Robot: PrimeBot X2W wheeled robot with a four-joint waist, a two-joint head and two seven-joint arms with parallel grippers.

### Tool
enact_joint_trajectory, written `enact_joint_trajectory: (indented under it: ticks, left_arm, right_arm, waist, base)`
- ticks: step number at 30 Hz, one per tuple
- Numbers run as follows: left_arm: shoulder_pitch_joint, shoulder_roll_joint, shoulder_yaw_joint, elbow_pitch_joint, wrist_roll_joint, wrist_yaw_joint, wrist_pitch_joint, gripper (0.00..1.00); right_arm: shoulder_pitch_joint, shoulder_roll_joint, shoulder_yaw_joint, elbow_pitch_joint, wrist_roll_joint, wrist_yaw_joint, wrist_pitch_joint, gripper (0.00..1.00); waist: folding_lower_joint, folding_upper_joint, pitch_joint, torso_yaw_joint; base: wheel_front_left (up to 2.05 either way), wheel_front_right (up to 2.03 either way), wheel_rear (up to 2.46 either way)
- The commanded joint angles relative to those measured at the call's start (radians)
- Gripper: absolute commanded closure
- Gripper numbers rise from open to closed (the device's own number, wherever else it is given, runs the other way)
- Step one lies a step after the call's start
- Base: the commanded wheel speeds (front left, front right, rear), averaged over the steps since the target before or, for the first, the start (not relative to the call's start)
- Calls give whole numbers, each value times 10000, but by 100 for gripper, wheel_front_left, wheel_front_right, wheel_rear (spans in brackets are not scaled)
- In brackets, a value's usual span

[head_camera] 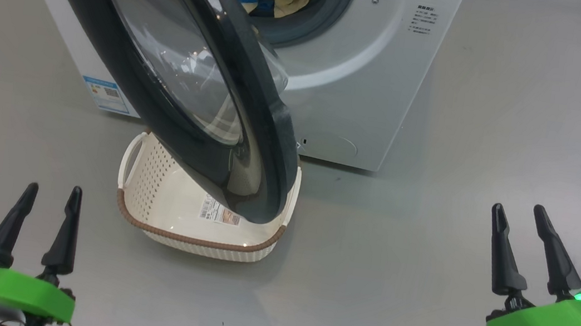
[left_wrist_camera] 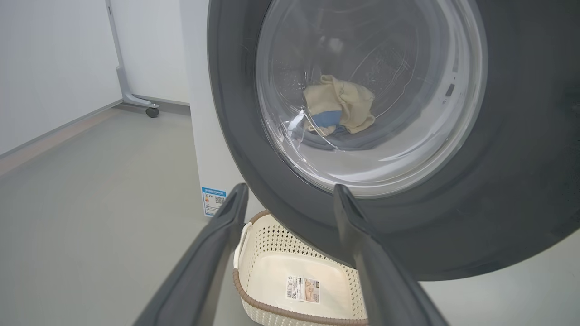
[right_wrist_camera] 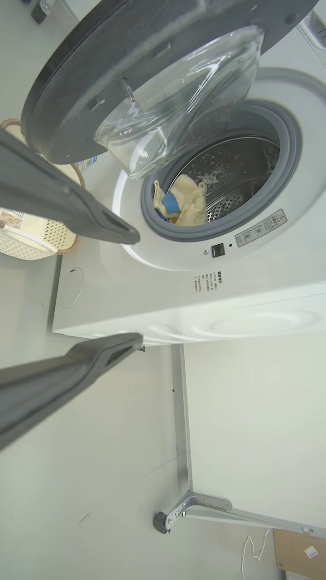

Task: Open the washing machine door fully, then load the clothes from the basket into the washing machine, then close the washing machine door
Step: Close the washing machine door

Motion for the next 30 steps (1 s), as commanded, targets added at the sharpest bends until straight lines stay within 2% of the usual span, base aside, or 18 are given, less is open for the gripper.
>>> enact_joint_trajectory:
  ticks: [1,5,6,7,8,9,10,11,12,23,30]
  left_arm:
    - [-323,288,375,-294,60,4,-139,0]
    - [-359,280,350,-313,35,4,-139,0]
    - [-359,272,337,-311,26,4,-139,0]
    - [-355,264,319,-305,22,4,-139,0]
    - [-349,254,301,-301,16,4,-139,0]
    - [-349,254,301,-301,16,4,-139,0]
    - [-341,241,281,-303,10,4,-139,0]
    - [-325,226,264,-305,10,4,-139,0]
    - [-306,206,248,-318,13,4,-139,0]
    - [-209,5,280,-632,5,4,-139,0]
    - [-96,-148,365,-1015,130,4,-139,0]
  right_arm:
    - [-82,-93,121,-296,10,16,-63,0]
    - [-82,-59,90,-302,10,16,-63,0]
    - [-76,-49,81,-297,15,16,-63,4]
    - [-68,-35,74,-290,20,16,-63,28]
    - [-59,-20,69,-283,27,16,-63,59]
    - [-59,-20,69,-283,27,16,-63,59]
    - [-58,21,31,-289,50,16,-63,83]
    - [-59,64,-9,-283,67,16,-63,94]
    - [-72,110,-35,-267,94,16,-63,100]
    - [-1238,523,254,12,180,16,-63,100]
    - [-2318,707,652,-690,191,16,-63,100]
  waist:
    - [0,0,16,-11]
    - [0,0,28,-33]
    - [0,0,21,-35]
    - [0,0,10,-37]
    - [0,0,-2,-39]
    - [0,0,-2,-39]
    - [0,0,-16,-42]
    - [0,0,-46,-47]
    - [0,0,-66,-48]
    - [0,0,-198,70]
    - [0,0,-320,356]
  base:
    - [0,0,0]
    - [0,0,0]
    - [0,0,0]
    - [0,0,0]
    - [0,0,0]
    - [0,0,0]
    - [0,0,0]
    - [0,0,0]
    - [0,0,0]
    - [0,0,0]
    - [0,0,0]
